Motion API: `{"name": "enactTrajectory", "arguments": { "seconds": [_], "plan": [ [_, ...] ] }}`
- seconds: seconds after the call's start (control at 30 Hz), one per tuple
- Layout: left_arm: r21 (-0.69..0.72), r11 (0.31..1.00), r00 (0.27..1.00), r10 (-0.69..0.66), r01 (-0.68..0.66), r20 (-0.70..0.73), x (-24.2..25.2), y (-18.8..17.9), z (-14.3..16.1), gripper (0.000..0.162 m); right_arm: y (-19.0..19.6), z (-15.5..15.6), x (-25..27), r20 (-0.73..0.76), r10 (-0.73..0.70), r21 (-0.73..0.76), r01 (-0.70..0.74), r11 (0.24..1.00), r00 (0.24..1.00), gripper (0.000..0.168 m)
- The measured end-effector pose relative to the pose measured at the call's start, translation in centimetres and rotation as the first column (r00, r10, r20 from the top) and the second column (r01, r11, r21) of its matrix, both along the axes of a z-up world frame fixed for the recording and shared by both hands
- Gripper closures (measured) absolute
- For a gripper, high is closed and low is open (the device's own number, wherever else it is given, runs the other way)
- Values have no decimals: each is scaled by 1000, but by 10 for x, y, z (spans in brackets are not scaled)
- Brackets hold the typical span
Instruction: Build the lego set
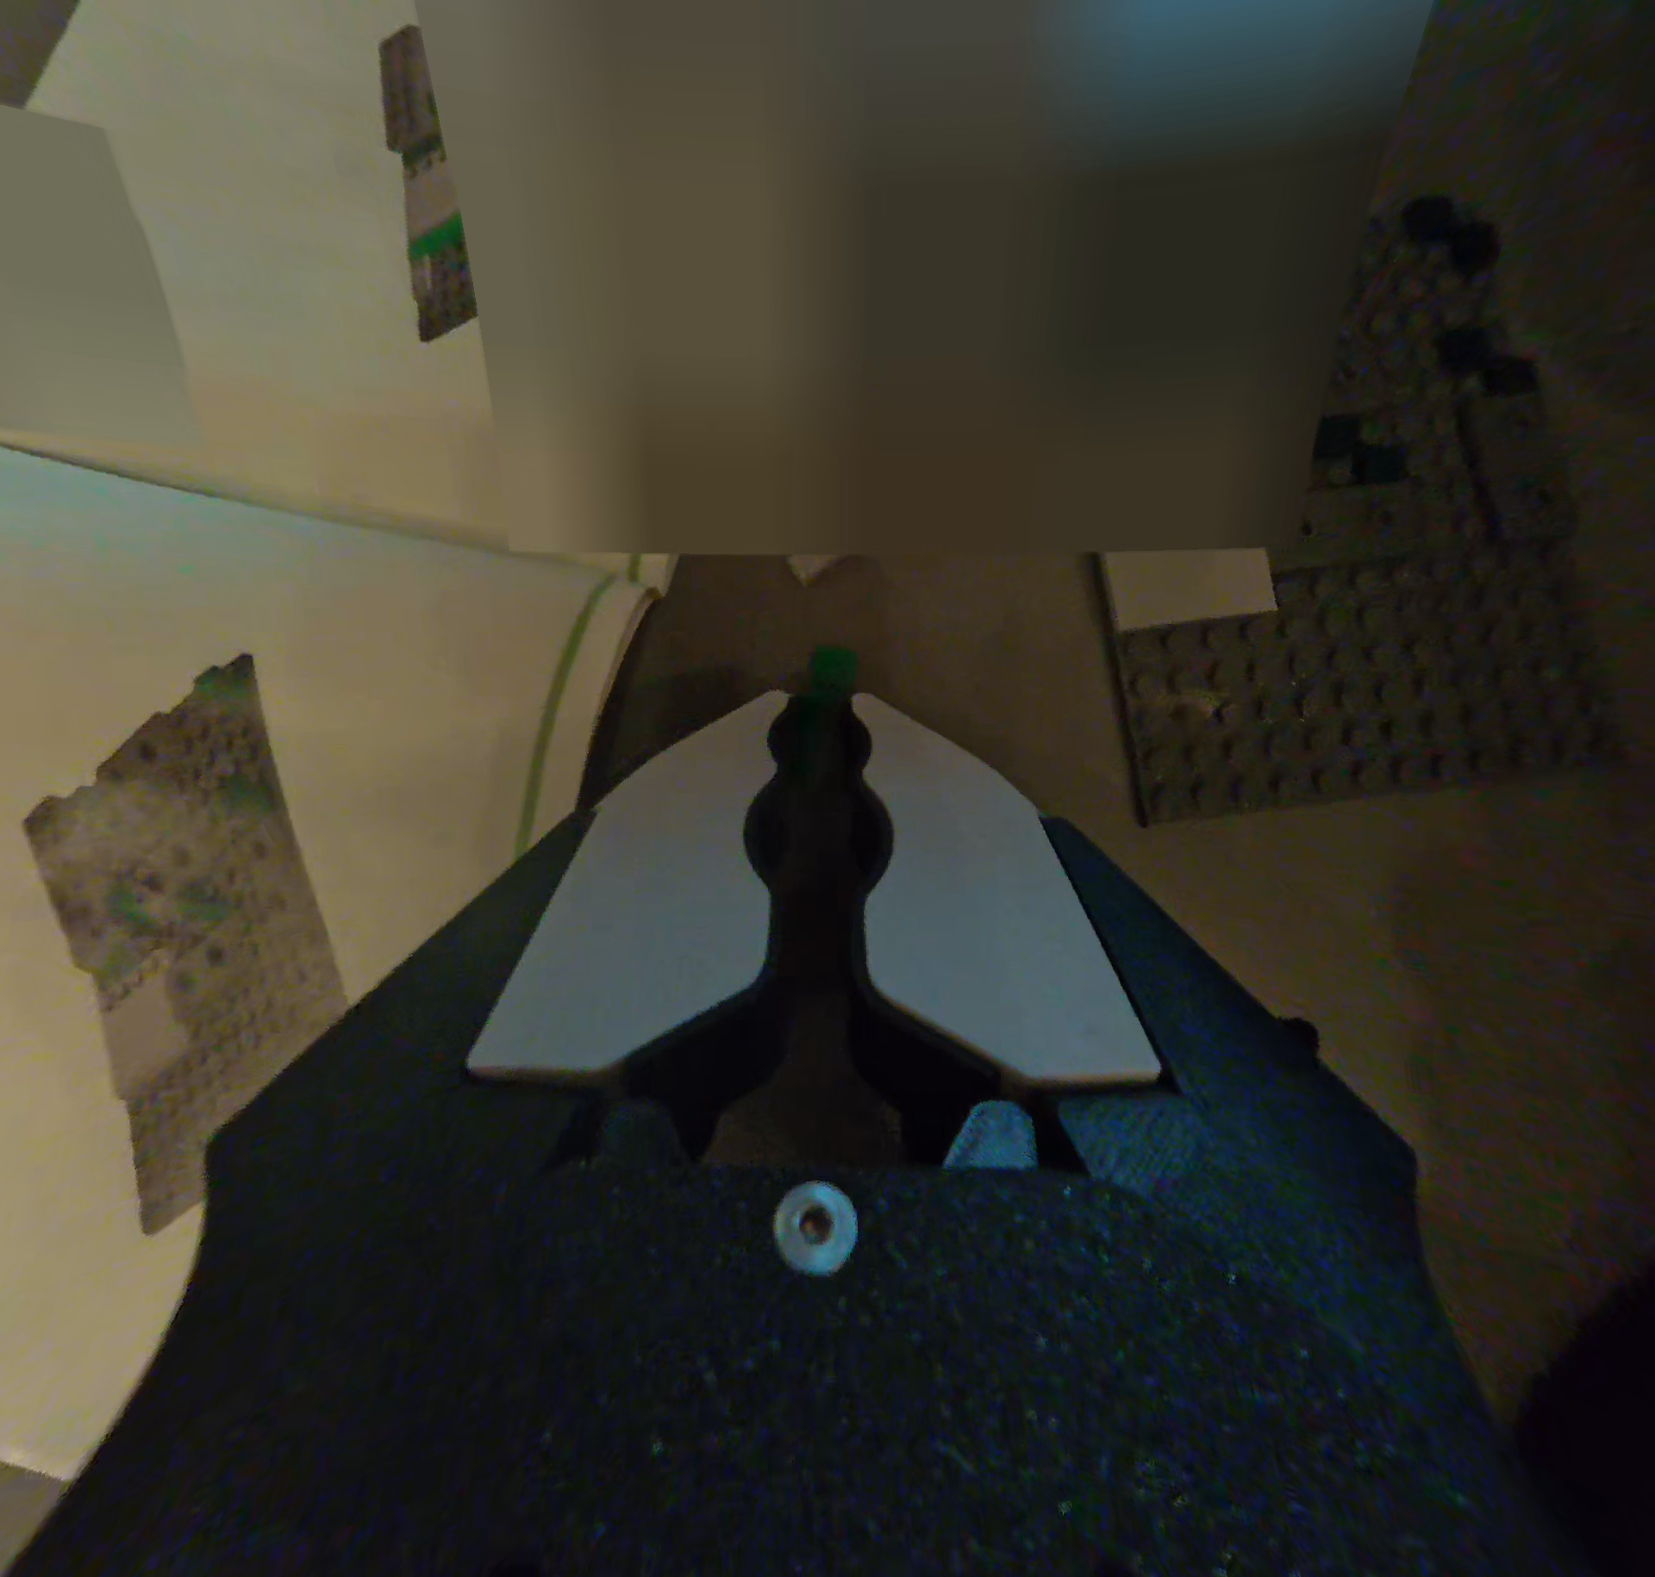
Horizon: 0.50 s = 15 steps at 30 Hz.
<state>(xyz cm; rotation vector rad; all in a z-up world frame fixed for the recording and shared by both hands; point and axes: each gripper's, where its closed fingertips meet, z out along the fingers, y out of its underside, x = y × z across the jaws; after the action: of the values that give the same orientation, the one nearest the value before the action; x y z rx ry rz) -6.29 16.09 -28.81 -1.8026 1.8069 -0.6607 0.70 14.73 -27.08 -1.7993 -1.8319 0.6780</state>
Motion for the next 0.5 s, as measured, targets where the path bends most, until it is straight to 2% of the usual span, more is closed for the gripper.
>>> {"name": "enactTrajectory", "arguments": {
  "seconds": [0.13,0.23,0.4,0.5],
  "plan": [
    [38,999,999,39,-38,-10,5,-4,0,155,4,1,-24,-9,-216,3,216,976,976,154],
    [54,997,999,48,-47,-21,6,-7,0,154,6,-7,-36,2,-296,-23,296,955,955,153],
    [51,996,997,73,-71,-23,4,-7,0,154,14,-17,-45,50,-306,-17,307,951,951,154],
    [37,996,997,78,-77,-16,4,-9,0,154,13,-17,-44,89,-208,28,207,978,974,161]
  ]
}}
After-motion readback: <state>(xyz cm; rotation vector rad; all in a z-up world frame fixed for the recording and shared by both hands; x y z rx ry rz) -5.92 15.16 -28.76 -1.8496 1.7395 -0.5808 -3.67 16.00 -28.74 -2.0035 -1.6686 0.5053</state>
